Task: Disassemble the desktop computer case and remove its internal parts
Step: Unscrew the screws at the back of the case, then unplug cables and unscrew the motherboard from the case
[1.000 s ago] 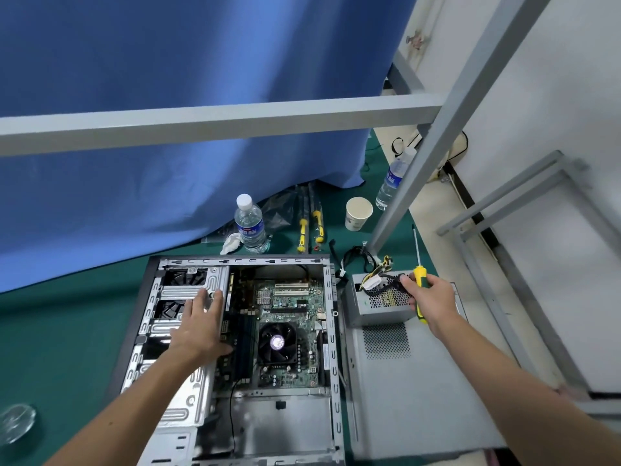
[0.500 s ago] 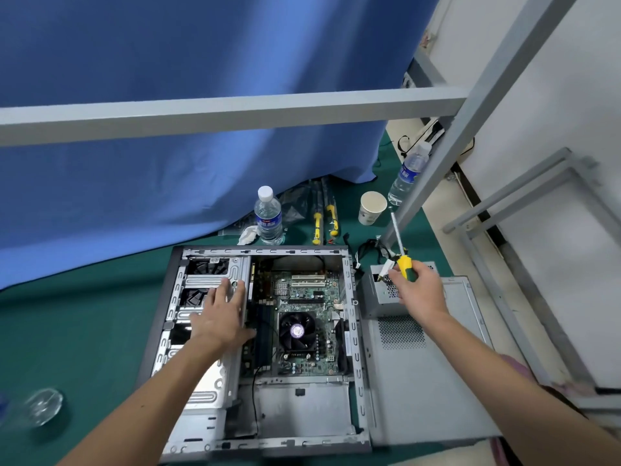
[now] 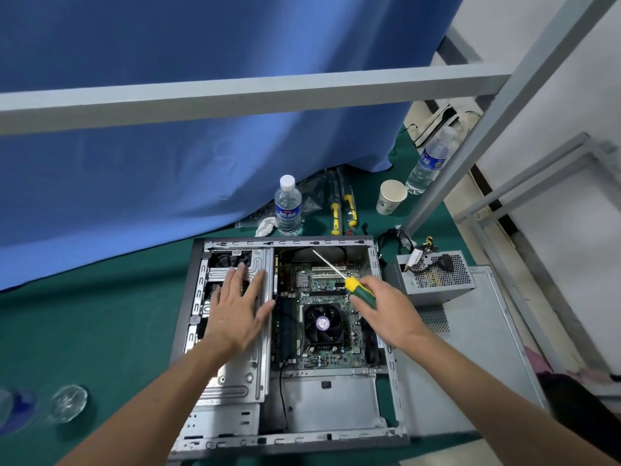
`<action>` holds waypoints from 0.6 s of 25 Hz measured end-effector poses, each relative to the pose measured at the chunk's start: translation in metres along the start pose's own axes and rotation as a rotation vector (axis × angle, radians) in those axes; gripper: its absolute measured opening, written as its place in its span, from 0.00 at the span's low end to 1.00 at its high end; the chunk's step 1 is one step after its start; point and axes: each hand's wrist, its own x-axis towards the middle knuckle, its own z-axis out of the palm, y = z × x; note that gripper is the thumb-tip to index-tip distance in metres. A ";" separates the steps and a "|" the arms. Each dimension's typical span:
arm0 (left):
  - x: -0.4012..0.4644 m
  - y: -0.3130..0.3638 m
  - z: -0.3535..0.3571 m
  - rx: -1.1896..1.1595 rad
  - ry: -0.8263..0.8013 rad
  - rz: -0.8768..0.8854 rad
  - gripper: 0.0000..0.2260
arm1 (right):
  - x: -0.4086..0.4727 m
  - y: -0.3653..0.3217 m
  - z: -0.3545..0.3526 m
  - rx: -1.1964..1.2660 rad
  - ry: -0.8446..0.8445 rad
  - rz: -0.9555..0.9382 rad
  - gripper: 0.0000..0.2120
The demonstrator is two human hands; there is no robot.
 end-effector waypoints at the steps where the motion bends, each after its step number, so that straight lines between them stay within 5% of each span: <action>1: 0.004 0.000 0.000 -0.027 0.019 -0.012 0.33 | -0.001 0.000 0.001 -0.017 -0.005 0.017 0.13; 9: 0.008 0.001 0.021 -0.083 0.174 0.012 0.30 | -0.008 -0.046 0.037 0.595 -0.160 0.214 0.03; 15: -0.011 0.004 0.000 -0.714 0.235 0.000 0.24 | 0.014 -0.107 0.074 0.778 -0.216 0.256 0.11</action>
